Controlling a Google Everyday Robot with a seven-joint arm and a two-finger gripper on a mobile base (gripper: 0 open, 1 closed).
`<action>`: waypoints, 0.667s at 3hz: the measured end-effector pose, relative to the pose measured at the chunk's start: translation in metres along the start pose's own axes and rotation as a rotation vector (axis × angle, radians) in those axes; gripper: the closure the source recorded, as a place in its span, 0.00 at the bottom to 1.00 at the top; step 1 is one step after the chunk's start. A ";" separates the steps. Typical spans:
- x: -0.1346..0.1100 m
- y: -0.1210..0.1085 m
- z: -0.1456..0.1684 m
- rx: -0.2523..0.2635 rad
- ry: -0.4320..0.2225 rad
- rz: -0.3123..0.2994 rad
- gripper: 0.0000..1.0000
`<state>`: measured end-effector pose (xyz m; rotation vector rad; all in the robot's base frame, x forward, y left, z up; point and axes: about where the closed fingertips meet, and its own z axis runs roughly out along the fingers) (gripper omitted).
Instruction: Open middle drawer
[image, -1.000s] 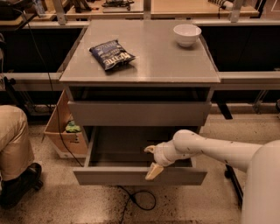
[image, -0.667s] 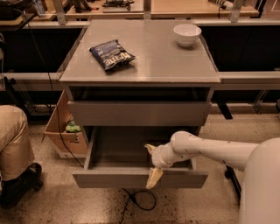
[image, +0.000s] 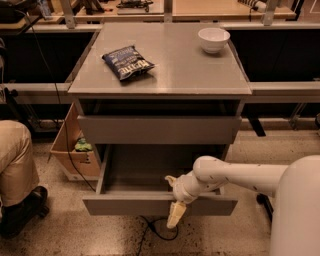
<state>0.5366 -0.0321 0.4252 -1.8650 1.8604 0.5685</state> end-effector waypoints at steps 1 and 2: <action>0.003 0.018 -0.007 -0.017 0.024 0.031 0.15; 0.000 0.031 -0.014 -0.026 0.044 0.038 0.38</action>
Offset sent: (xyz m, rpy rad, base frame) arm -0.0448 -0.0130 0.0224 -0.0686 0.0513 -0.0252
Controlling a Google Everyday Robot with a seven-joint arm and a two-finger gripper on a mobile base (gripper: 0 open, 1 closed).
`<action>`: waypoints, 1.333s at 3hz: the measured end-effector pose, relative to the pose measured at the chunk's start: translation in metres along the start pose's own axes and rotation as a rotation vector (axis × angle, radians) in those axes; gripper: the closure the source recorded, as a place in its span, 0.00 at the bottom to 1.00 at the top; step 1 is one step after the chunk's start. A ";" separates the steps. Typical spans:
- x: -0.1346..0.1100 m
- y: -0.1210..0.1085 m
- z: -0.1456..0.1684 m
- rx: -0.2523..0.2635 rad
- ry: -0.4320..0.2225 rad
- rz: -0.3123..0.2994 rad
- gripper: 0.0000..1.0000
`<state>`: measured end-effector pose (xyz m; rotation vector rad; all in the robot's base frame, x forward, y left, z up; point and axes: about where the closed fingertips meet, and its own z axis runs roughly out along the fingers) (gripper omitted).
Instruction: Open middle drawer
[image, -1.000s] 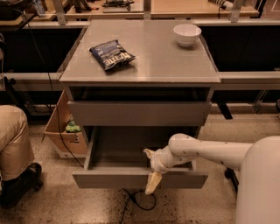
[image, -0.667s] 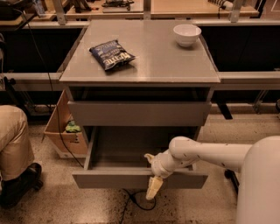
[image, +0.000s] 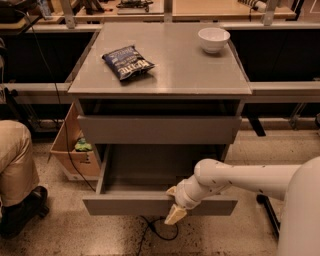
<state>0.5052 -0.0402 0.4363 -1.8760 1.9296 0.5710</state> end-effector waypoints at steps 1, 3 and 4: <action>0.002 0.007 -0.002 -0.010 0.013 0.011 0.62; 0.003 0.010 -0.012 -0.011 0.050 0.016 0.28; 0.001 0.007 -0.018 -0.005 0.071 0.007 0.05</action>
Offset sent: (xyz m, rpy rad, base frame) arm -0.0125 -0.0107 0.0063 -0.0414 0.0287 -0.0168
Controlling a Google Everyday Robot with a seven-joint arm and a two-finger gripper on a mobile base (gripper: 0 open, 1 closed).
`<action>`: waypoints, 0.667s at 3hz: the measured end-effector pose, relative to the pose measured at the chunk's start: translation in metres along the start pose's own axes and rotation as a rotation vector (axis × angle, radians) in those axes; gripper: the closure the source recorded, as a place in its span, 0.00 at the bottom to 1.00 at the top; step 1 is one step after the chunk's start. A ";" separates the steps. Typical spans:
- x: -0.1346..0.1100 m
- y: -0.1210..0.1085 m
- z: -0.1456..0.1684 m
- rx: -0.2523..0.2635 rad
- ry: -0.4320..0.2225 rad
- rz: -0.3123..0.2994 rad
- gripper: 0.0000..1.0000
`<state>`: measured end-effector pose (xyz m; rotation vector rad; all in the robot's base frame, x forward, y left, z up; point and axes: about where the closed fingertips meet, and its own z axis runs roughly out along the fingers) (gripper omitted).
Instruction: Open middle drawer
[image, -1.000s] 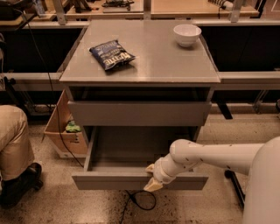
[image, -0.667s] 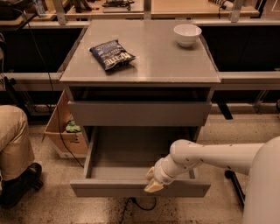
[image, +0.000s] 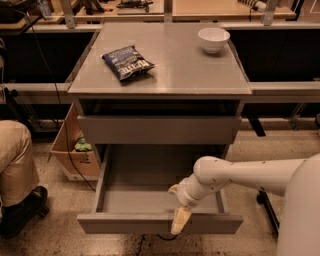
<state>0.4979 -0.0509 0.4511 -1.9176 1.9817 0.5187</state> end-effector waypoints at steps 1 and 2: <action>-0.004 -0.022 -0.026 0.018 0.036 -0.008 0.00; -0.002 -0.047 -0.045 0.038 0.031 -0.003 0.16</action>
Offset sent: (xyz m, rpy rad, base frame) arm 0.0885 -0.0390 0.0639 -0.0169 -0.0697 -0.0433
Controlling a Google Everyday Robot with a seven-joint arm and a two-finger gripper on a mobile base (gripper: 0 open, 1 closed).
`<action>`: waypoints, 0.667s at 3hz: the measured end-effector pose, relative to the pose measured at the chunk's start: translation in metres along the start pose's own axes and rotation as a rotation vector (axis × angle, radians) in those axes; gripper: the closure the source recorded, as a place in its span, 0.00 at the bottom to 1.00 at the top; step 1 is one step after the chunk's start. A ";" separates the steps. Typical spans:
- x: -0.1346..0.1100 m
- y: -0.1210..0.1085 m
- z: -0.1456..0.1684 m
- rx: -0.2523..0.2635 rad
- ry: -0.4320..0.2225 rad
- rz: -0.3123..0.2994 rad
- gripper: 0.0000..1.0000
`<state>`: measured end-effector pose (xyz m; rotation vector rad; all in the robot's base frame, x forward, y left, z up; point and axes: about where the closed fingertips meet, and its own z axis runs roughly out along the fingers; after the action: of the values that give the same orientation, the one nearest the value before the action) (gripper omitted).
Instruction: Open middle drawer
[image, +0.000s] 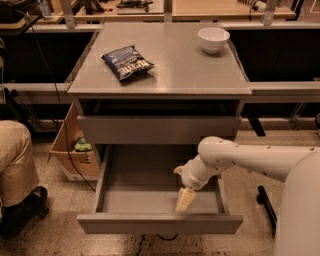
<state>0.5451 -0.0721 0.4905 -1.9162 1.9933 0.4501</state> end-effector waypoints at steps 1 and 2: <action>0.017 -0.031 0.005 0.044 -0.068 0.040 0.47; 0.036 -0.044 0.027 0.058 -0.121 0.084 0.71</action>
Offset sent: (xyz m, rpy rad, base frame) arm 0.0606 -0.0349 -0.0699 0.1849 -0.0206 -0.1604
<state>0.5882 -0.0938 0.4509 -1.7333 1.9918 0.5120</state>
